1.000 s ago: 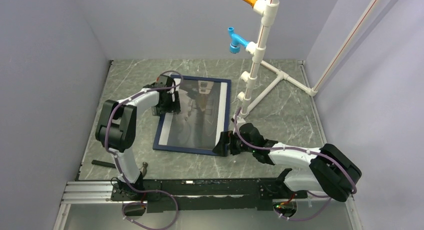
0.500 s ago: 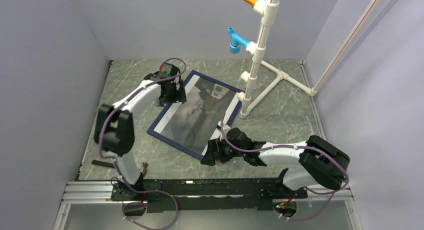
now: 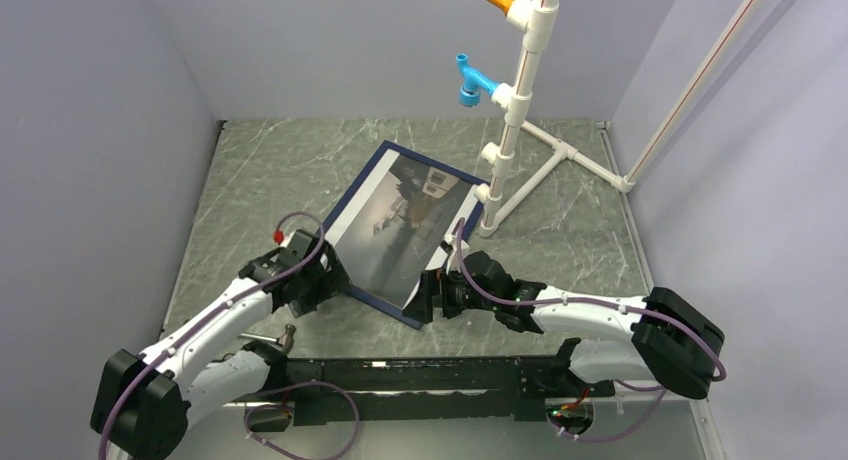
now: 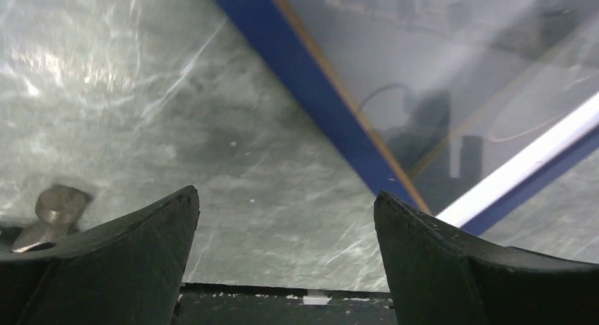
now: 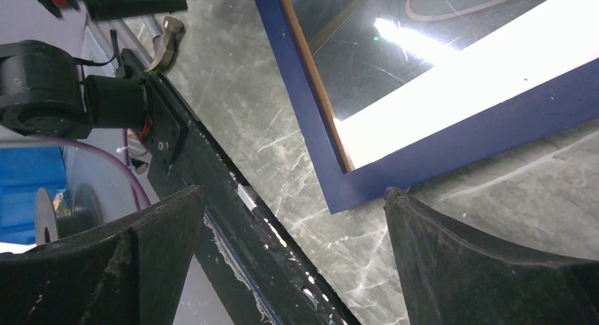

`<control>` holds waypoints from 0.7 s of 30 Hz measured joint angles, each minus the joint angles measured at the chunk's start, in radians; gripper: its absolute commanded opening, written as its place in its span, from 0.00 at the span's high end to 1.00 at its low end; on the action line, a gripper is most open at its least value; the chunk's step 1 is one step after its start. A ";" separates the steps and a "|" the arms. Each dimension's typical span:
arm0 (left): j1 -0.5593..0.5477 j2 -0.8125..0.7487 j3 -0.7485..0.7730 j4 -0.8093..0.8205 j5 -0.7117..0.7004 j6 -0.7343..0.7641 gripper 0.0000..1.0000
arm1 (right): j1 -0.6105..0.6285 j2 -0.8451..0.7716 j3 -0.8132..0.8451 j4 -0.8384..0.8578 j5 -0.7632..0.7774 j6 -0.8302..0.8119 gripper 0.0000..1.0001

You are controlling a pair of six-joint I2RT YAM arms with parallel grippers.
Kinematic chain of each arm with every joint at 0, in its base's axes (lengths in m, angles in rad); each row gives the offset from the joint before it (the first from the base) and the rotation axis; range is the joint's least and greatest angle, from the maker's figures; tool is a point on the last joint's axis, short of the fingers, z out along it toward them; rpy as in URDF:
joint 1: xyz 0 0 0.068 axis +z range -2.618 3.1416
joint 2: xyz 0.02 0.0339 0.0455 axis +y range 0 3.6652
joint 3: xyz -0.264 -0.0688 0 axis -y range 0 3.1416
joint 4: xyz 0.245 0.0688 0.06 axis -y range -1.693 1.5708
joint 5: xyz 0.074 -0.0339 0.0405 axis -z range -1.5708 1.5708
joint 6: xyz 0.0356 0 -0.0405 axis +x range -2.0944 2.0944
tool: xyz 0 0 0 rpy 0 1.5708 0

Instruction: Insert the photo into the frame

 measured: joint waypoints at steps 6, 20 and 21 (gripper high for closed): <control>-0.029 0.013 -0.103 0.062 0.006 -0.136 0.07 | 0.000 -0.027 0.001 -0.044 0.024 -0.005 0.00; -0.016 0.260 -0.031 0.175 -0.026 -0.168 0.43 | -0.003 -0.124 0.001 -0.144 0.096 -0.027 0.00; -0.007 0.274 -0.023 0.176 -0.028 -0.164 0.47 | -0.007 -0.133 0.002 -0.154 0.102 -0.030 0.00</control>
